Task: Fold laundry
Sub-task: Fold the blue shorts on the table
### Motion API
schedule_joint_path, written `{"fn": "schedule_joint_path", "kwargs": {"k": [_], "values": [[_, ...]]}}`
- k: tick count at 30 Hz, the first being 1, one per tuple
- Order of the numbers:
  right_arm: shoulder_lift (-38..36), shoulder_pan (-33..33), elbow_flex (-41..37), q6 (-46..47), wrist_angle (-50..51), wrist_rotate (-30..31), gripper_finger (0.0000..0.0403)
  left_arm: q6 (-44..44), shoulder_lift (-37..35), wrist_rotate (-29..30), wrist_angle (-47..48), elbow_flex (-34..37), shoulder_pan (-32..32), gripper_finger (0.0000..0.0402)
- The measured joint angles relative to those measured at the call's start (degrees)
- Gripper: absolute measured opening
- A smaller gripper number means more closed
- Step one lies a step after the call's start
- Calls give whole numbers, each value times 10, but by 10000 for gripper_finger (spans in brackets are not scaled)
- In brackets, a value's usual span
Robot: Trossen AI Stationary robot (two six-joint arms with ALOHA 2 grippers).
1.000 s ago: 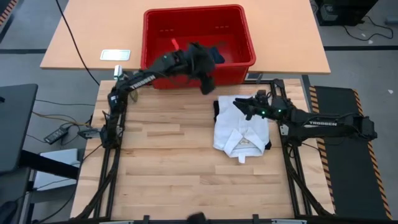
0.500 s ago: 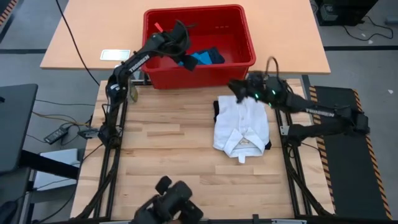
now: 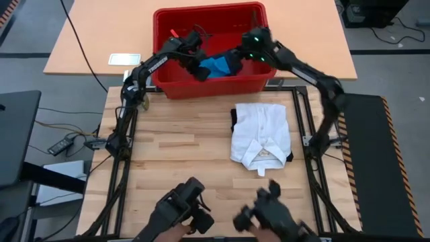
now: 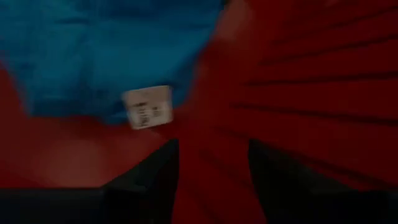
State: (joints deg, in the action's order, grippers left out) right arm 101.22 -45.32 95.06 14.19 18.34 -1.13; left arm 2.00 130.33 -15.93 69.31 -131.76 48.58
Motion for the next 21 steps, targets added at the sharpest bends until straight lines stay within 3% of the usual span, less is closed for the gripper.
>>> {"fn": "schedule_joint_path", "kwargs": {"k": [4,9,21], "values": [[120,-27,130,-61,115,-5,194,13,17,-7,-26,0,10,192],[239,-46,231,-142,155,-78,212,25,25,11,-54,1,23,192],[376,-66,324,-144,165,-96,348,43,27,11,-27,3,33,192]]}}
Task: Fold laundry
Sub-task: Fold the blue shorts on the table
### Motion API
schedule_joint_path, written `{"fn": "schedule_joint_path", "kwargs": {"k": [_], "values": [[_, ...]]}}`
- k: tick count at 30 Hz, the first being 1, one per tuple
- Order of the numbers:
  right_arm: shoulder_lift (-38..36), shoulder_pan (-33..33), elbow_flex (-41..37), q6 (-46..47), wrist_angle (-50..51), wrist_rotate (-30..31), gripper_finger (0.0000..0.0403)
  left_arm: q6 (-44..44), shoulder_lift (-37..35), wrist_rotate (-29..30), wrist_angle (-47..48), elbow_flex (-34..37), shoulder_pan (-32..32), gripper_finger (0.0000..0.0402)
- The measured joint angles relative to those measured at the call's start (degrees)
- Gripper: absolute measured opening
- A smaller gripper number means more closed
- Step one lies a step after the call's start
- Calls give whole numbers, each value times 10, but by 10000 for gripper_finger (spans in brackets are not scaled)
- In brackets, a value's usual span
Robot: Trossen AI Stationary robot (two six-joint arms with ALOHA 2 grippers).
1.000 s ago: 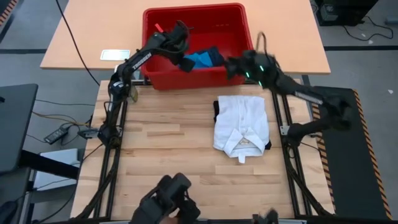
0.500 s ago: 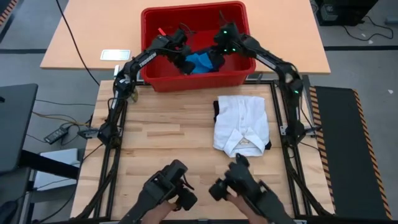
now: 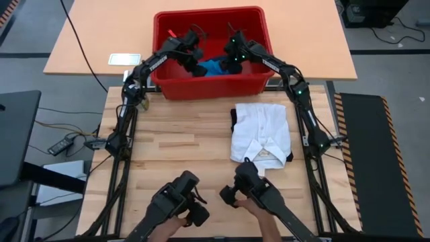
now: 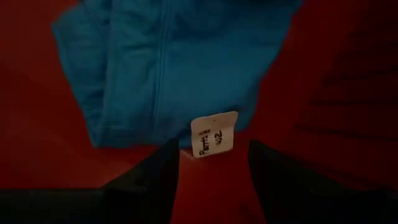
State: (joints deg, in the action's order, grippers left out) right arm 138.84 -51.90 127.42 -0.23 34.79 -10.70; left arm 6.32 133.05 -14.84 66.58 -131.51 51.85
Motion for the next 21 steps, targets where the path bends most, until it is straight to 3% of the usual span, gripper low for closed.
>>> {"fn": "schedule_joint_path", "kwargs": {"k": [4,9,13,18,21], "values": [[32,-1,15,4,31,-25,339,7,0,-3,-4,-1,1,192],[53,-3,18,5,39,-38,283,11,0,-3,-13,-1,2,192],[53,-3,11,-12,17,-52,193,23,-2,-4,-7,-1,7,192],[45,-9,9,-1,-16,-131,33,25,-33,-3,2,1,26,192],[25,-16,8,52,-42,-164,23,11,-70,31,0,-1,34,192]]}}
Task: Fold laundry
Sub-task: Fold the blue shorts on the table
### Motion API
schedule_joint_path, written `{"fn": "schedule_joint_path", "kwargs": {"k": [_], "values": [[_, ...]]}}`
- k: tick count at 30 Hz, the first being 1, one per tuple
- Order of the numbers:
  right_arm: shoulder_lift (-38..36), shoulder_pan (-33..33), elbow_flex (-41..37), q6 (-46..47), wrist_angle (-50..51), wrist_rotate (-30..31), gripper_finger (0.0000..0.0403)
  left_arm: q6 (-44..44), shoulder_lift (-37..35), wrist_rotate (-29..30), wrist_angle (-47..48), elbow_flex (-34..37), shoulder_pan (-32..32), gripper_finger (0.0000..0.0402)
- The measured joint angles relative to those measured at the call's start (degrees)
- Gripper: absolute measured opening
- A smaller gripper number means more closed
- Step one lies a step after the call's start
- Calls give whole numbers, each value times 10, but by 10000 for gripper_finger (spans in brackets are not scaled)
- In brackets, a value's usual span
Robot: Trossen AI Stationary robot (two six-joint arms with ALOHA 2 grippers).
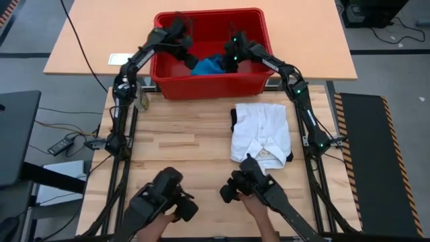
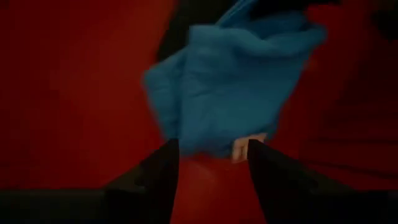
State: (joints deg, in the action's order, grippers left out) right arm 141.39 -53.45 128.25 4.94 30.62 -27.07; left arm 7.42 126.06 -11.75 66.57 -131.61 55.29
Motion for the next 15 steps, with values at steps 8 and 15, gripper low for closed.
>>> {"fn": "schedule_joint_path", "kwargs": {"k": [8,15], "values": [[-147,4,1,8,-78,-50,19,-4,-108,38,0,0,-7,192],[-289,38,1,-24,-47,-102,19,-95,-234,45,-13,0,-61,192]]}}
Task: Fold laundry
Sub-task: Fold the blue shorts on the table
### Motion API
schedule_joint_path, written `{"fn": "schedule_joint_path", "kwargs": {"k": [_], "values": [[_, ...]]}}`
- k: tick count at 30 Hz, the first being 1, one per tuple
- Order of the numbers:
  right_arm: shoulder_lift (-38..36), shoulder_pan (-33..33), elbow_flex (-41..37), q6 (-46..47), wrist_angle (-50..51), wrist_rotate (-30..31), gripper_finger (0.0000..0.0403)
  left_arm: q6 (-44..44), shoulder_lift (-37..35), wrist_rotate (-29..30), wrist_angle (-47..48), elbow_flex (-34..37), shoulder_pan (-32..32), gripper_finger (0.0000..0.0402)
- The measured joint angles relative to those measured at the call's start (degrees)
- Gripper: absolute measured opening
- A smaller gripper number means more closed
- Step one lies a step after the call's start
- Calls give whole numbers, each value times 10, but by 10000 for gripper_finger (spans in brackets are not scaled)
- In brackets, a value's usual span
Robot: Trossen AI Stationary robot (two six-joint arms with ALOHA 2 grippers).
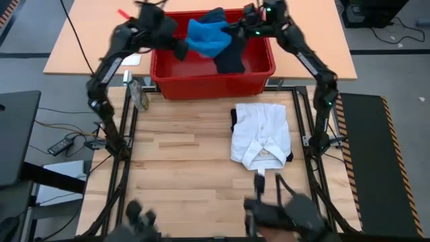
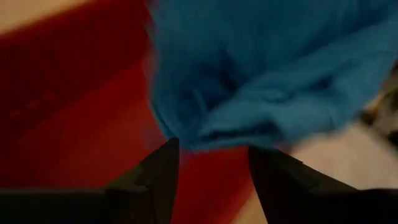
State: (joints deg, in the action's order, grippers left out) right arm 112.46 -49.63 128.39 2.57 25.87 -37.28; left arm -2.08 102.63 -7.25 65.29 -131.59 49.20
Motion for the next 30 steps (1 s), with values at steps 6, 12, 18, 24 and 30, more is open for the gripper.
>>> {"fn": "schedule_joint_path", "kwargs": {"k": [6,12,18,24,30], "values": [[-76,63,0,-20,118,-31,19,-87,-113,70,-14,-1,-108,192],[-123,183,0,-81,216,45,19,-185,-167,215,54,-1,-276,192],[-131,306,0,-68,225,180,19,-345,-171,408,172,0,-472,192],[-112,391,-1,-30,221,240,19,-478,-146,535,246,5,-622,192],[-84,439,-42,16,214,253,19,-512,-147,577,247,108,-680,192]]}}
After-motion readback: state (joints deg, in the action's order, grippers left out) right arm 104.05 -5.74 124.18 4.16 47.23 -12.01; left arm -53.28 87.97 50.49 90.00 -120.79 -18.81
